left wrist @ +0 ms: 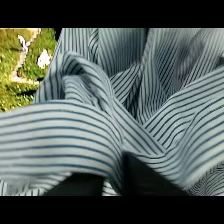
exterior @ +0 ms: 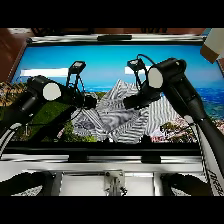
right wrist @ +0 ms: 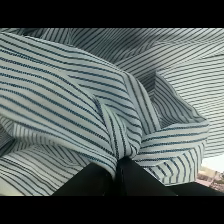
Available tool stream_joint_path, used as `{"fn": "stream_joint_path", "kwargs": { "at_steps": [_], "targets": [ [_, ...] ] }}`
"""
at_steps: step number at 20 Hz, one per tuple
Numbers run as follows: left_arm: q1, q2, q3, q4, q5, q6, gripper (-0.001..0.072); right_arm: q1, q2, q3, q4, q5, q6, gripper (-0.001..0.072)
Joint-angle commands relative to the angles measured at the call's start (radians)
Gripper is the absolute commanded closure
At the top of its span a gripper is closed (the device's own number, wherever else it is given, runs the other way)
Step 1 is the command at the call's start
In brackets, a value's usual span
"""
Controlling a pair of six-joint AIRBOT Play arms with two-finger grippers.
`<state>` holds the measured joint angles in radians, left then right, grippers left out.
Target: Fold the shirts.
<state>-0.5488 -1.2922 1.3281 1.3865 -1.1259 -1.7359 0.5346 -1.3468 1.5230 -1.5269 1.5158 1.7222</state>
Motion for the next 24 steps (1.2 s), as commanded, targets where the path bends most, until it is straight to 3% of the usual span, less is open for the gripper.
{"fn": "stream_joint_path", "kwargs": {
  "at_steps": [1,2,5,7,11,20,21,22,23,24],
  "targets": [
    [0.021,-0.021,0.001,-0.013,-0.041,0.017,0.0126,0.003,-0.023,-0.021,0.051,-0.031,0.009,0.0616],
    [0.042,-0.02,0.032,-0.013,-0.085,0.068,0.0094,0.003,-0.023,-0.021,0.052,-0.029,0.009,0.0616],
    [0.112,-0.02,0.133,-0.013,-0.247,0.257,0.0094,0.003,-0.023,-0.021,0.052,-0.025,0.008,0.0616],
    [0.151,-0.021,0.146,-0.007,-0.305,0.335,0.0094,0.003,-0.023,-0.021,0.052,-0.025,0.008,0.0616],
    [0.174,-0.042,0.05,0.039,-0.148,0.435,0.0093,0.003,-0.023,-0.021,0.052,-0.025,0.004,0.0616],
    [0.174,-0.303,0.015,-0.116,0.098,0.417,0.0093,0.003,-0.023,-0.021,0.051,-0.063,0.0,0.0616],
    [0.174,-0.311,0.015,-0.144,0.121,0.415,0.0122,0.003,-0.023,-0.021,0.051,-0.062,0.0,0.0616],
    [0.174,-0.309,0.016,-0.167,0.137,0.415,0.027,0.003,-0.023,-0.021,0.05,-0.061,0.0,0.0616],
    [0.174,-0.303,0.025,-0.177,0.133,0.415,0.0505,0.003,-0.023,-0.021,0.043,-0.062,0.001,0.0616],
    [0.175,-0.293,0.042,-0.175,0.11,0.415,0.0622,0.003,-0.023,-0.021,0.024,-0.062,0.006,0.0616]
  ]
}}
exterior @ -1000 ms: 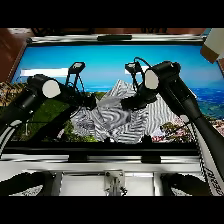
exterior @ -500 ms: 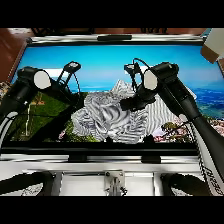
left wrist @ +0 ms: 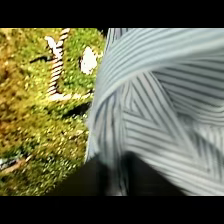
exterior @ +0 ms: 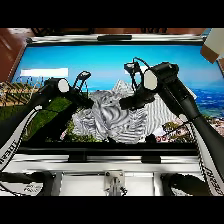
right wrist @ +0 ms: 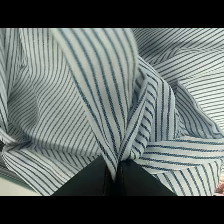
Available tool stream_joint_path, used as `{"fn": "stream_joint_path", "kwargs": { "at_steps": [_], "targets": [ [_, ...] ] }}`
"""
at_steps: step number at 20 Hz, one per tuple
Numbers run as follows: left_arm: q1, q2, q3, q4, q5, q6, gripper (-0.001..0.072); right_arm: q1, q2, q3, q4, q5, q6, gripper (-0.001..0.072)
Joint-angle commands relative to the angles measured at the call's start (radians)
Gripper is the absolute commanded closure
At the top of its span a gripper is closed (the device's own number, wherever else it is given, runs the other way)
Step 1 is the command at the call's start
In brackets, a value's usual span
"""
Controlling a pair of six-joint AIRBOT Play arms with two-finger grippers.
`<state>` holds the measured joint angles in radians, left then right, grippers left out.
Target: Fold the shirts.
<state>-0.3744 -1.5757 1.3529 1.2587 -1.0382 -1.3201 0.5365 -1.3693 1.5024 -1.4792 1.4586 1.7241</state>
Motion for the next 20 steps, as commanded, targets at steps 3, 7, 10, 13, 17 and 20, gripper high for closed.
{"fn": "stream_joint_path", "kwargs": {
  "at_steps": [3,7,10,13,17,20],
  "targets": [
    [0.014,0.053,0.092,-0.047,-0.099,-0.002,0.0635,0.001,0.0,0.0,-0.093,-0.004,0.04,0.0616],
    [0.019,0.208,0.132,-0.043,-0.248,-0.093,0.0635,0.002,0.0,0.0,-0.115,0.01,0.064,0.0616],
    [-0.014,0.285,0.067,-0.032,-0.339,-0.182,0.0635,0.014,0.007,0.0,0.019,0.011,0.051,0.0617],
    [-0.054,0.317,-0.074,0.001,-0.328,-0.28,0.0635,0.08,0.011,0.0,-0.063,0.013,0.072,0.0617],
    [-0.074,0.315,-0.144,-0.005,-0.297,-0.29,0.0546,0.122,0.011,0.0,-0.138,0.044,0.092,0.0617],
    [-0.044,0.33,-0.095,0.005,-0.328,-0.288,0.0034,0.122,0.012,0.0,-0.153,0.079,0.089,0.0616]
  ]
}}
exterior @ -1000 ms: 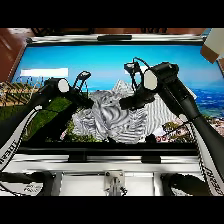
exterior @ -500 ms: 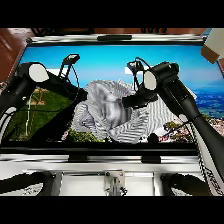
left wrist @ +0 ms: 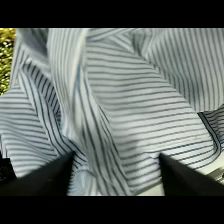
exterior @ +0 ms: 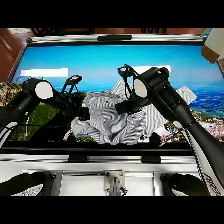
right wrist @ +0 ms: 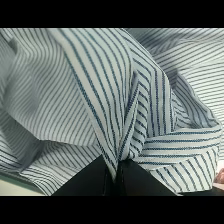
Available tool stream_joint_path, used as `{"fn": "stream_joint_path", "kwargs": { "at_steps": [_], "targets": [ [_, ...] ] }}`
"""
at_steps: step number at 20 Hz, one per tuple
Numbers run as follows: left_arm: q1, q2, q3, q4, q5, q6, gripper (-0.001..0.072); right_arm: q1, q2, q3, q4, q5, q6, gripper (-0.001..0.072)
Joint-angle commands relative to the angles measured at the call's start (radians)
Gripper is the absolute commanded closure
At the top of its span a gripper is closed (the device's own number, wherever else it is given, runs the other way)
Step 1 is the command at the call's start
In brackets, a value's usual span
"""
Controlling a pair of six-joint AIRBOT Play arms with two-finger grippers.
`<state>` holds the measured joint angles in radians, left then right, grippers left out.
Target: Fold the shirts.
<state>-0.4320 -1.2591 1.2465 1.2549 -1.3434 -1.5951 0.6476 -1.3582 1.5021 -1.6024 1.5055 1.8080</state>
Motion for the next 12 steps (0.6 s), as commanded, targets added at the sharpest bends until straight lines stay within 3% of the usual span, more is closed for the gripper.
{"fn": "stream_joint_path", "kwargs": {
  "at_steps": [1,6,10,12],
  "targets": [
    [0.037,0.023,0.052,0.037,-0.065,0.01,0.0041,0.011,0.001,0.0,-0.029,0.038,0.005,0.0617],
    [0.181,0.119,0.178,0.563,-0.301,0.015,0.0041,0.011,0.001,0.0,-0.026,0.04,0.005,0.0616],
    [0.4,0.137,0.109,0.547,-0.227,0.005,0.0038,0.011,0.001,0.0,-0.019,0.04,0.005,0.0616],
    [0.435,0.139,0.029,0.55,-0.203,0.016,0.0039,0.01,0.001,0.0,-0.019,0.044,0.005,0.0615]
  ]
}}
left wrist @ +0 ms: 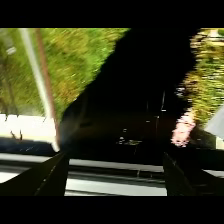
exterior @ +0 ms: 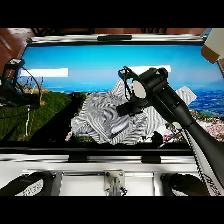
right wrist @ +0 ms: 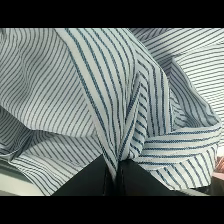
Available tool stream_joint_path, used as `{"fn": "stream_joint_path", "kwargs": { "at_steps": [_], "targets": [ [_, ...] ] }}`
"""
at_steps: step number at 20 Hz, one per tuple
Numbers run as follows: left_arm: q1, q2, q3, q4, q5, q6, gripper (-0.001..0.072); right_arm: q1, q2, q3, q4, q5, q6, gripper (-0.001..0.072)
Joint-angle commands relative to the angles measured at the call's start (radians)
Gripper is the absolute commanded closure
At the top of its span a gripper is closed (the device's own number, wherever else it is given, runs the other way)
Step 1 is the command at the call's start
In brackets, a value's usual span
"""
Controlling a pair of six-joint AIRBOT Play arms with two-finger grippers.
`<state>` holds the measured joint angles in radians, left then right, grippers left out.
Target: Fold the shirts.
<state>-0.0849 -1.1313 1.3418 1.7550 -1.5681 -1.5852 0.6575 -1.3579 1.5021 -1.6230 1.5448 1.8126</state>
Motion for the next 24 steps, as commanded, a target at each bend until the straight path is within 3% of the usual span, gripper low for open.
{"fn": "stream_joint_path", "kwargs": {
  "at_steps": [1,5,9,16,24],
  "targets": [
    [0.089,0.019,-0.117,0.052,0.02,0.006,0.0039,0.001,0.001,0.0,0.002,0.011,0.0,0.0615],
    [0.088,0.193,-0.449,0.086,0.209,-0.071,0.004,0.001,0.001,0.0,0.008,0.06,0.002,0.0616],
    [0.158,0.285,-0.685,0.087,0.32,-0.067,0.0038,0.001,0.001,0.0,0.009,0.045,0.003,0.0616],
    [0.303,0.262,-0.695,0.086,0.422,0.026,0.0041,0.001,0.001,0.0,0.01,0.077,0.024,0.0615],
    [0.379,0.096,-0.694,0.086,0.524,0.055,0.0042,0.001,0.001,0.0,0.029,0.081,0.035,0.0615]
  ]
}}
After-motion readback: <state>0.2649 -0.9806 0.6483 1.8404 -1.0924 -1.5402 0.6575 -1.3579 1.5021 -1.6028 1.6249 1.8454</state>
